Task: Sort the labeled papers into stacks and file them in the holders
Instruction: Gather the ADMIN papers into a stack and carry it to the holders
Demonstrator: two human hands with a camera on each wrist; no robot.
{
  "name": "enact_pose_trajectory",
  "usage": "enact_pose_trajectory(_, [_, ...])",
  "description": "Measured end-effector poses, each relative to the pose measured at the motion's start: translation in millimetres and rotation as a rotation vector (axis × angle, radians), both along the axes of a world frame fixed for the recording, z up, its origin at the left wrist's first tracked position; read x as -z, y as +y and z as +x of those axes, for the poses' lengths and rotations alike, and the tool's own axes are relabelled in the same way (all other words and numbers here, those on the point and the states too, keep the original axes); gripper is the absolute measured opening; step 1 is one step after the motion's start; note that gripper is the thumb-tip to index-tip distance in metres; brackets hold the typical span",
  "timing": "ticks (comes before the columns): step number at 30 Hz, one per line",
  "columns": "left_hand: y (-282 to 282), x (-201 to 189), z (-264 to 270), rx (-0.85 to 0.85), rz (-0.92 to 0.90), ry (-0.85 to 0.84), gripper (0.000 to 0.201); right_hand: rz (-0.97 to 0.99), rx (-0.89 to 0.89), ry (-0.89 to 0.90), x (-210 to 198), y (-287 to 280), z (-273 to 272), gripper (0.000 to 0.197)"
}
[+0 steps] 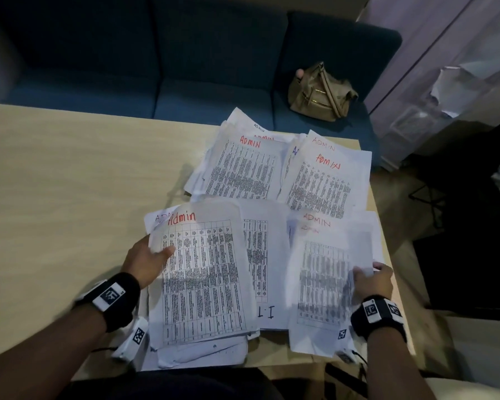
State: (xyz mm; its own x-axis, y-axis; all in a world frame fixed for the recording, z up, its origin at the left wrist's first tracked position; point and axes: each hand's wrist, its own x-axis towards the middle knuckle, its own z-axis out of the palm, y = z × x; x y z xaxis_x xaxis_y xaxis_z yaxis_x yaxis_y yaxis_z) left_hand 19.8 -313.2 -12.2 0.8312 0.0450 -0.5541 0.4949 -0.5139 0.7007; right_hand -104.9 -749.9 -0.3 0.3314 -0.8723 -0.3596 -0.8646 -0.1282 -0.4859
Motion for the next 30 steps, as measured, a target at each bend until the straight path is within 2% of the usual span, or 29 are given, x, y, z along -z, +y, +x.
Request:
enact_pose_trajectory(2, [0,-1,-1,-0.008,-0.001,0.001,0.035,-0.028,-0.063,-0.08,-9,0,7,0.044])
enact_pose_trajectory(5, [2,-1,0,-0.025,-0.029,-0.003,0.035,-0.164,-0.228,-0.219,-50,0,26,0.025])
enact_pose_trajectory(9, [3,-4,-1,-0.023,-0.061,0.007,0.035,-0.389,-0.346,-0.467,-129,-1,50,0.04])
enact_pose_trajectory(11, [2,-6,-2,-0.018,-0.084,-0.001,0.034,-0.375,-0.325,-0.624,-153,4,61,0.04])
enact_pose_trajectory(13, [2,-6,-3,-0.016,-0.1,-0.014,0.034,-0.288,-0.285,-0.722,-157,14,72,0.032])
enact_pose_trajectory(15, [2,-5,-3,-0.034,-0.11,-0.026,0.03,-0.222,-0.339,-0.625,-141,36,81,0.039])
enact_pose_trajectory(19, [-1,-8,-2,-0.08,-0.136,-0.044,0.017,-0.012,-0.521,-0.407,-64,104,86,0.05])
enact_pose_trajectory(20, [-2,-9,-2,-0.084,-0.149,-0.054,0.014,0.064,-0.532,-0.352,-47,123,86,0.05])
enact_pose_trajectory(22, [-2,-12,-2,-0.091,-0.171,-0.078,0.01,0.235,-0.521,-0.271,-19,153,82,0.038])
enact_pose_trajectory(24, [0,-10,-1,-0.099,-0.216,-0.069,0.008,0.305,-0.543,-0.242,-3,175,78,0.034])
enact_pose_trajectory(26, [4,-11,0,-0.147,-0.295,-0.026,0.019,0.306,-0.595,-0.233,1,190,77,0.034])
enact_pose_trajectory(28, [5,-19,-4,-0.186,-0.419,0.017,0.042,0.332,-0.652,-0.22,2,200,79,0.033])
enact_pose_trajectory(30, [3,-24,-8,-0.131,-0.482,-0.024,0.057,0.377,-0.696,-0.216,1,206,83,0.028])
